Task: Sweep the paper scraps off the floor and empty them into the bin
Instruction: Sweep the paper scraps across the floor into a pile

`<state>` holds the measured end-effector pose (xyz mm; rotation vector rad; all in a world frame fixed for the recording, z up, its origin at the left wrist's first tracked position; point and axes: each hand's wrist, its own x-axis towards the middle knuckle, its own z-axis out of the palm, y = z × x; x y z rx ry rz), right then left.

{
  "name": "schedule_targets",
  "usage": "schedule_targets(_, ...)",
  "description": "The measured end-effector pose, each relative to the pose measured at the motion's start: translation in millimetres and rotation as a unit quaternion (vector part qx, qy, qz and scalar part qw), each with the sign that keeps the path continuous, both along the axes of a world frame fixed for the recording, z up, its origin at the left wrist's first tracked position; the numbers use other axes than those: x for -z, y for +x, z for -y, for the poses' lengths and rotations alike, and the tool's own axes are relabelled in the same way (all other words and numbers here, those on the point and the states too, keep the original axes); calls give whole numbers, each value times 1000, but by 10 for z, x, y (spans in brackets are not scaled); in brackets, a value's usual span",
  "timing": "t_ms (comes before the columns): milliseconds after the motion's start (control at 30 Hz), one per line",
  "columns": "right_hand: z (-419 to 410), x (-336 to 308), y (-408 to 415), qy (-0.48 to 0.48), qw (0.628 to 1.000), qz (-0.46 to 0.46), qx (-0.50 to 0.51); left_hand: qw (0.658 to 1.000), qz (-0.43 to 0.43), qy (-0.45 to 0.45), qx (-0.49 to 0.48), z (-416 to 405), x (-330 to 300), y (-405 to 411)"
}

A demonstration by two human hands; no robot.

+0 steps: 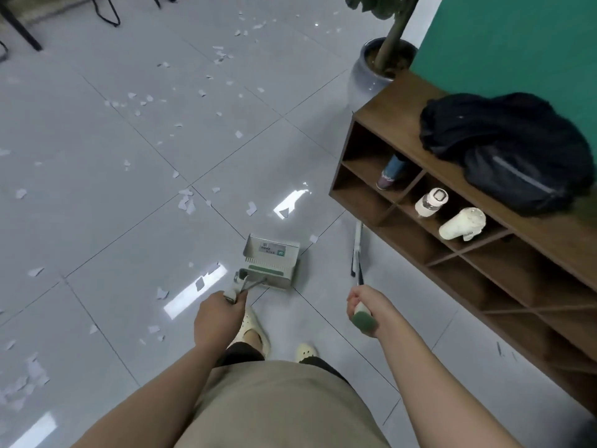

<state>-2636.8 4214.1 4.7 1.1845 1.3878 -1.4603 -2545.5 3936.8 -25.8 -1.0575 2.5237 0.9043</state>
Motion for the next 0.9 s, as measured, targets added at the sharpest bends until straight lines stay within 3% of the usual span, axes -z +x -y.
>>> schedule_targets(267, 268, 162, -678, -17, 998, 23, 54, 997, 20, 24, 75, 469, 160, -688)
schedule_targets(433, 959, 223, -1221, 26, 977, 40, -210, 996, 19, 33, 83, 1061, 191, -1043)
schedule_targets(500, 1224, 210, -1452, 7, 968, 54, -245, 996, 16, 32, 83, 1300, 221, -1113)
schedule_targets(567, 1407, 204, -1658, -40, 973, 62, -218, 998, 6, 30, 58, 1467, 220, -1125)
schedule_targets(667, 1496, 200, -1896, -110, 989, 64, -77, 996, -17, 71, -55, 1616, 230, -1124)
schedule_targets(767, 1625, 144, -2048, -235, 967, 75, 64, 980, -53, 112, -156, 1796, 216, -1194)
schedule_targets(900, 2213, -87, -2189, -229, 968, 69, 75, 964, -67, 132, -219, 2022, 165, -1291)
